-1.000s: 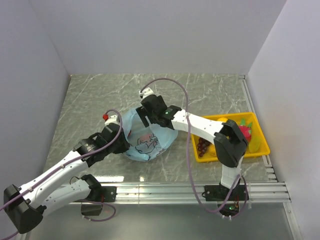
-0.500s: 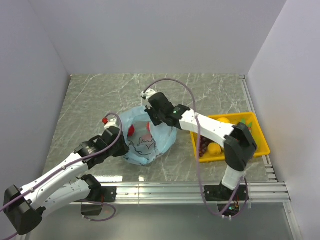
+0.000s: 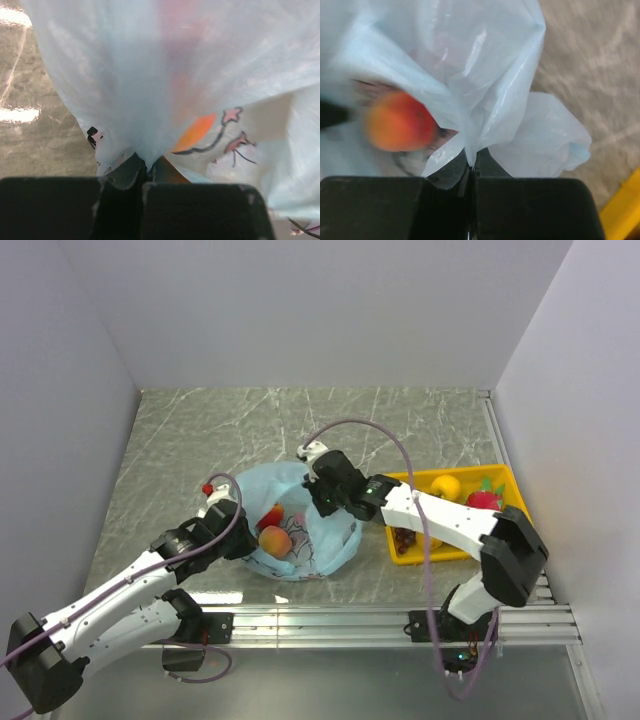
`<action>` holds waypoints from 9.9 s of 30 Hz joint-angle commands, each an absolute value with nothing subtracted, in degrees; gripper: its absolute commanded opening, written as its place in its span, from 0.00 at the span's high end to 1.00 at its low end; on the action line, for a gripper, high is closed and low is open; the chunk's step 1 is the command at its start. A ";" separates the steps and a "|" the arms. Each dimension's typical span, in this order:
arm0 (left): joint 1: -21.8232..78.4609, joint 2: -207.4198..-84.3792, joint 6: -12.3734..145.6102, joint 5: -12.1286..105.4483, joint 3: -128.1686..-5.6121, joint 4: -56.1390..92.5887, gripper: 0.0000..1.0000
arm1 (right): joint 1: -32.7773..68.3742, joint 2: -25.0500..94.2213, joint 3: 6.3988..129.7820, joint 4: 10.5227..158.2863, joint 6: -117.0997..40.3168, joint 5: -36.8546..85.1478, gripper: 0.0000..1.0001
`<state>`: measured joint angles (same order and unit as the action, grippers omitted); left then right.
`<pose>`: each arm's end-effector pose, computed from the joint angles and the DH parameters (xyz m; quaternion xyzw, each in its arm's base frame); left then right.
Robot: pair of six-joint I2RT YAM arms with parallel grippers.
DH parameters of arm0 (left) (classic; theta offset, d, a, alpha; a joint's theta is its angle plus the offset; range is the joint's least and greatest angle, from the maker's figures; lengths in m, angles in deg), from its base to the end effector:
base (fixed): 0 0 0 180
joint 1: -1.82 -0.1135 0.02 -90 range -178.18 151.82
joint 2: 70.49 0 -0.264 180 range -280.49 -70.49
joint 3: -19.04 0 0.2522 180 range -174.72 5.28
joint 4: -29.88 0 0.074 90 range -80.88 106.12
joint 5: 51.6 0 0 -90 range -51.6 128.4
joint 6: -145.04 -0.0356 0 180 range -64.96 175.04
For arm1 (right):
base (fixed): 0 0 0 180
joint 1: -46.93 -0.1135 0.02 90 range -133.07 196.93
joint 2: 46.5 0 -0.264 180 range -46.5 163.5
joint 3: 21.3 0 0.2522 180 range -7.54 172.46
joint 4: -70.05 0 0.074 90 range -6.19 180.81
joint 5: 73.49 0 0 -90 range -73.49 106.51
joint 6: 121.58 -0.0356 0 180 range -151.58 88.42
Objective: Untie the knot of the plastic bag and take out the fruit
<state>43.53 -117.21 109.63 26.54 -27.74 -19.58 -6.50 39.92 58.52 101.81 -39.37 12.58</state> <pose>0.1258 -0.1024 0.2233 -0.1403 0.9230 -0.1924 0.3024 0.2045 0.2715 0.2800 -0.3351 0.8350 0.1951 0.3903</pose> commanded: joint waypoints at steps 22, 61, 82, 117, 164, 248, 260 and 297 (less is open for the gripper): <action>43.48 -116.90 110.15 30.05 -28.38 -18.59 0.99 | -14.94 31.47 61.54 102.89 -52.14 0.06 0.17; 43.48 -117.69 109.71 29.52 -29.26 -19.65 0.99 | -18.73 51.60 52.75 82.49 -72.28 -1.69 0.87; 43.48 -119.01 109.00 28.64 -29.96 -17.98 1.00 | 4.62 8.88 40.91 100.86 -61.37 -5.92 0.98; 43.48 -119.18 108.83 28.64 -31.19 -18.25 0.99 | 25.75 14.42 39.21 105.95 -54.87 0.51 0.01; 43.48 -126.30 105.22 32.77 -39.73 -20.53 1.00 | -8.01 64.16 64.97 76.97 -49.07 -0.38 0.02; 43.39 -106.89 113.84 4.57 -41.64 -35.55 0.96 | 38.49 -21.79 51.86 126.87 -54.53 -2.39 0.00; 43.39 -102.58 116.64 -2.47 -48.86 -44.17 0.37 | 38.49 -34.71 59.69 129.33 -45.21 -0.90 0.00; 43.39 -81.83 100.30 -9.76 -62.05 -42.68 0.01 | 38.40 -48.52 57.23 133.56 -42.47 5.78 0.00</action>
